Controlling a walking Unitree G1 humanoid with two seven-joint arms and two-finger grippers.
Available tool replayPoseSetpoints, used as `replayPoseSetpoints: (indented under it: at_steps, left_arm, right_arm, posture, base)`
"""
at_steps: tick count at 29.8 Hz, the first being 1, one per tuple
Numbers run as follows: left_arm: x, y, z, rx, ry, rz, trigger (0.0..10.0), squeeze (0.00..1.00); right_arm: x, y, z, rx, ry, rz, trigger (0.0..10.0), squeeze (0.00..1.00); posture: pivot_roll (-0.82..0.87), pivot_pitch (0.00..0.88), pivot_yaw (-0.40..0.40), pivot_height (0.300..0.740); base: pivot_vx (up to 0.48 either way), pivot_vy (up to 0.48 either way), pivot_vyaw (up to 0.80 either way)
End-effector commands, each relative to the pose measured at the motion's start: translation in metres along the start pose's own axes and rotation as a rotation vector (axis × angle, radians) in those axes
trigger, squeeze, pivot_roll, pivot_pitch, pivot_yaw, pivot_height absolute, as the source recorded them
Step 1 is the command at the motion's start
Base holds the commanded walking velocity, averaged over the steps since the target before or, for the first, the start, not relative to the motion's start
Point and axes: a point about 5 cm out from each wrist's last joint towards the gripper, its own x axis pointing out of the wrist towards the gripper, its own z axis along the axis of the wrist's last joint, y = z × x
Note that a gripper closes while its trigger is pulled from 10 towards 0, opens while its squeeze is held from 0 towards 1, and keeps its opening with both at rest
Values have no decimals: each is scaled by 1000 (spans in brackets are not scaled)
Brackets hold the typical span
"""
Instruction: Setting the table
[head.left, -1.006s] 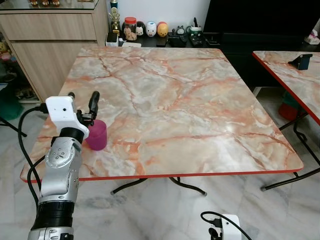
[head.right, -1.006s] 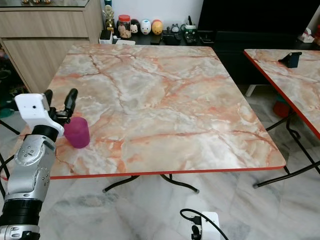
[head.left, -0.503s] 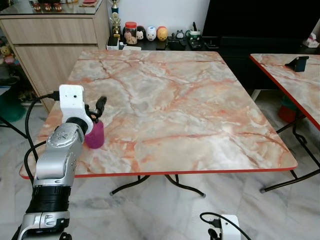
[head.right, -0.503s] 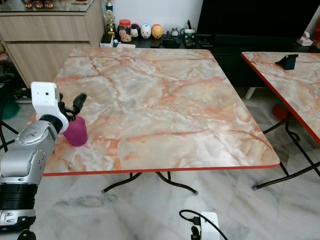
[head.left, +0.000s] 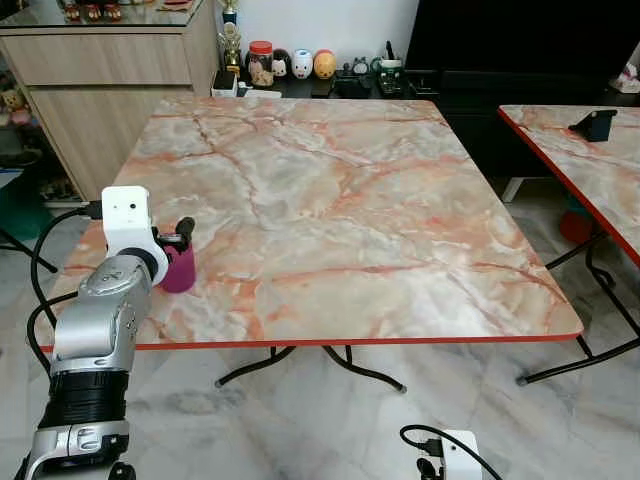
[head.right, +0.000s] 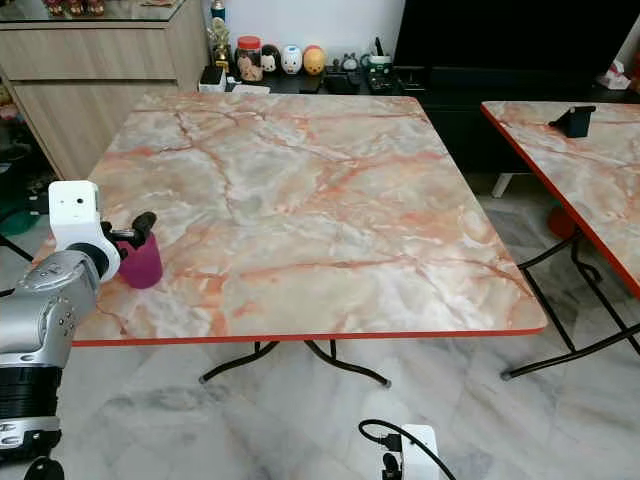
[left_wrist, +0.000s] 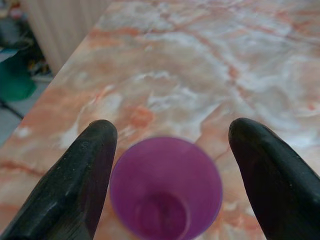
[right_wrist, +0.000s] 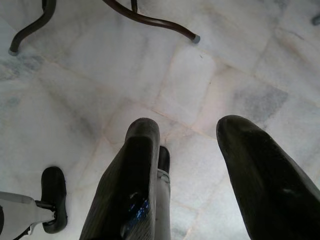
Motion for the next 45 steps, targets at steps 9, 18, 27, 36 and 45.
replayPoseSetpoints:
  at_steps: [9,18,27,36,45]
  left_arm:
    - [2,13,-15,-152,125,82,10000,0]
    - [3,18,-7,-188,68,137,10000,0]
    - [3,29,14,-212,-61,225,10000,0]
    - [8,32,2,-103,1,220,10000,0]
    - [13,34,-11,-57,64,205,10000,0]
  right_arm:
    - [-1,-3,-2,2,13,-7,10000,0]
    - [0,-3,-2,-1,12,-4,10000,0]
    - [-1,-3,-2,0,12,-5,10000,0]
    - [0,-3,-2,-1,13,-2,10000,0]
    - [0,-3,-2,-3,17,1,10000,0]
  posture:
    - [115,0,-26,740]
    - [116,0,-27,740]
    - [117,0,-26,740]
    - [117,0,-27,740]
    - [113,0,-27,740]
  base:
    - [0,0,0]
    - [0,0,0]
    - [0,0,0]
    - [0,0,0]
    - [0,0,0]
